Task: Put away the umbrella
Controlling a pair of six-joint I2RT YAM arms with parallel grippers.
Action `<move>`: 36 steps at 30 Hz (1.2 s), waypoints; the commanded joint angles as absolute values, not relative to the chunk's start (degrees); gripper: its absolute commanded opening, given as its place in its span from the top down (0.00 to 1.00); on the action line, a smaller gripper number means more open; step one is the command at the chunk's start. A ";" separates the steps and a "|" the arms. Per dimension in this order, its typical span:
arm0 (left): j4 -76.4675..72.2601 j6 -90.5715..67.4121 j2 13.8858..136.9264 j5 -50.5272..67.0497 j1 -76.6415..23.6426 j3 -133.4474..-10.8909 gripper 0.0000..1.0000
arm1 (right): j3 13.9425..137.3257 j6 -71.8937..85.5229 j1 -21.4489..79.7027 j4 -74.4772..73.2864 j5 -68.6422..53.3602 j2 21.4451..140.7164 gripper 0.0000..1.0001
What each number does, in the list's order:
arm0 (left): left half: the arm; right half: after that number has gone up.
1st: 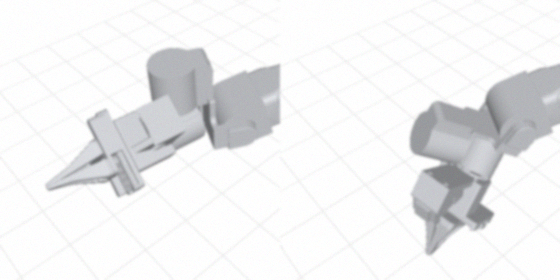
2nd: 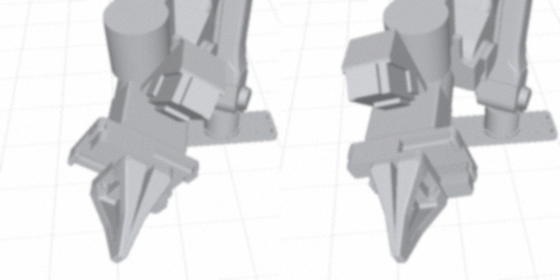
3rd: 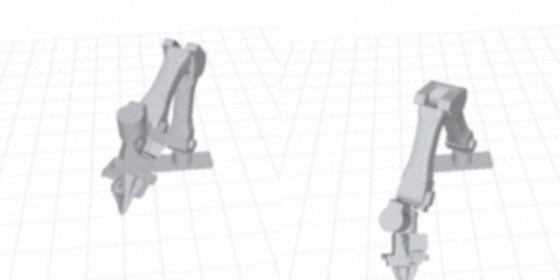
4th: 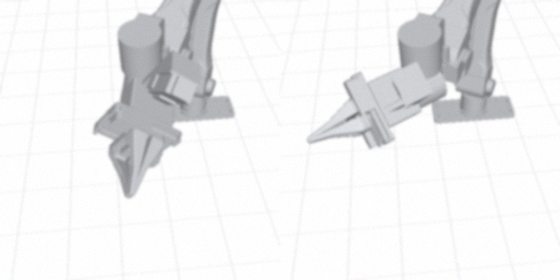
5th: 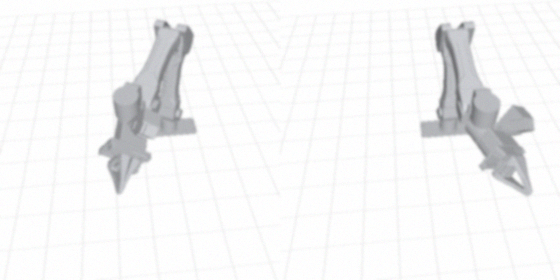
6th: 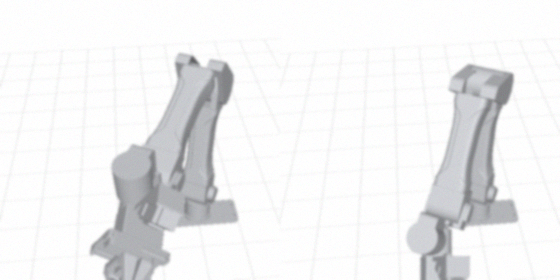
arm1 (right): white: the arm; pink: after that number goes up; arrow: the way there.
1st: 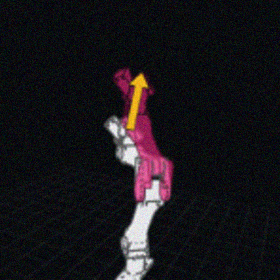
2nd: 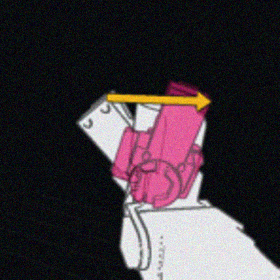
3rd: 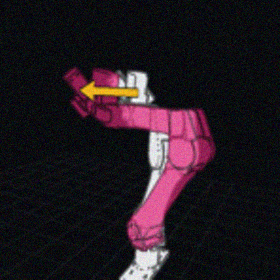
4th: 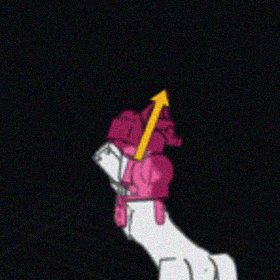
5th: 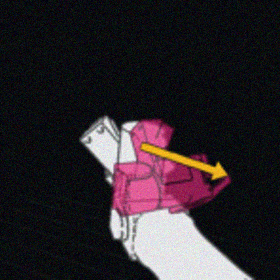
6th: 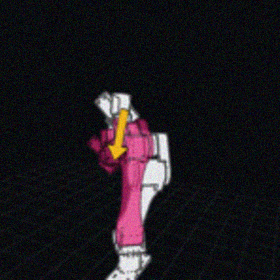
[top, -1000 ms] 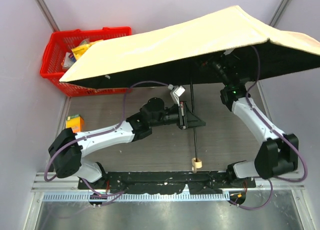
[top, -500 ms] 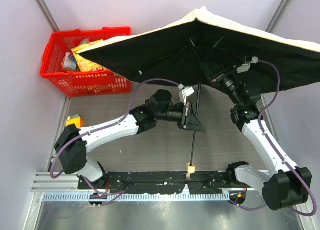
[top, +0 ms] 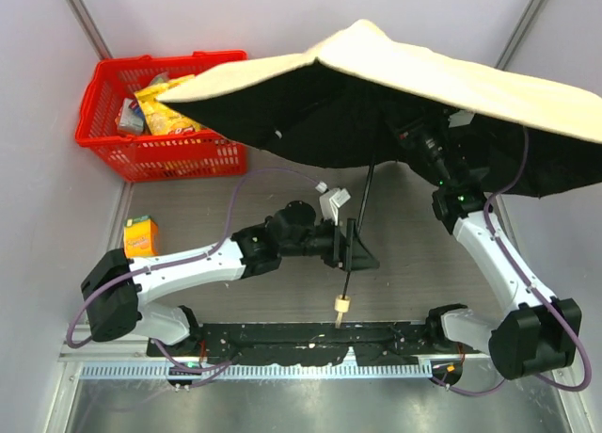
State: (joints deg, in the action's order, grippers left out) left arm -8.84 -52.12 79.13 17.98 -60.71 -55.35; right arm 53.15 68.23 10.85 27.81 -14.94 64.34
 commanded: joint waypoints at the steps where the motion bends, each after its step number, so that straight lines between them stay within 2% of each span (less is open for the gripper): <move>1: -4.13 -48.69 79.19 11.08 -62.23 -55.02 0.34 | 60.20 72.25 10.19 36.30 -12.39 66.44 1.00; 3: -4.74 -48.69 79.36 10.98 -62.49 -54.84 0.36 | 61.61 71.20 9.93 34.64 -12.13 66.27 1.00; 5: -5.27 -49.04 79.54 12.04 -62.67 -54.58 0.46 | 63.80 69.45 8.88 31.92 -11.95 66.53 1.00; 7: -5.54 -49.66 78.84 12.74 -63.02 -53.88 0.47 | 67.23 67.60 7.66 28.31 -12.30 67.58 1.00; 11: -5.28 -49.31 75.24 13.18 -63.46 -51.77 0.27 | 71.98 67.41 4.14 26.98 -14.32 70.30 1.00; 15: -5.44 -49.74 70.85 12.57 -63.54 -49.75 0.23 | 73.04 67.24 3.08 27.16 -16.08 71.54 1.00; 16: -5.80 -50.09 70.14 12.31 -63.46 -49.22 0.25 | 72.34 67.24 3.08 27.94 -16.35 71.46 1.00; 19: -6.42 -50.71 69.70 11.43 -63.54 -48.78 0.41 | 70.93 66.89 2.99 28.21 -16.17 71.02 1.00; 20: -6.50 -50.80 69.87 11.16 -63.54 -48.87 0.41 | 70.93 66.28 3.08 28.04 -16.08 70.84 1.00; 21: -6.76 -50.71 69.87 11.08 -63.54 -48.95 0.37 | 71.01 65.92 3.08 27.69 -16.26 70.75 1.00; 22: -6.85 -50.71 69.79 10.64 -63.46 -49.22 0.27 | 70.93 65.57 2.99 27.60 -16.52 70.58 1.00; 23: -7.29 -50.63 69.61 10.20 -63.46 -49.48 0.22 | 70.67 65.57 3.08 27.68 -16.96 70.49 1.00; 30: -6.24 -49.04 67.94 8.00 -63.37 -51.86 0.18 | 70.14 63.55 3.08 26.63 -17.40 69.34 1.00; 31: -6.24 -48.78 67.59 7.56 -63.28 -51.86 0.15 | 70.14 63.46 2.99 26.72 -17.84 69.52 1.00; 33: -6.24 -48.17 67.06 6.25 -63.11 -52.12 0.01 | 69.70 63.28 3.08 26.98 -18.37 69.61 1.00; 36: -3.80 -46.59 67.67 5.80 -62.84 -55.53 0.01 | 68.21 63.20 3.08 27.42 -18.28 69.17 1.00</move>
State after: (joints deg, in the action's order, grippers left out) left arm -5.04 -49.36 69.10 7.90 -63.00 -50.17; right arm 68.82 64.07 3.36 21.61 -18.35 72.01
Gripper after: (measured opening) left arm 0.992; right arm 0.295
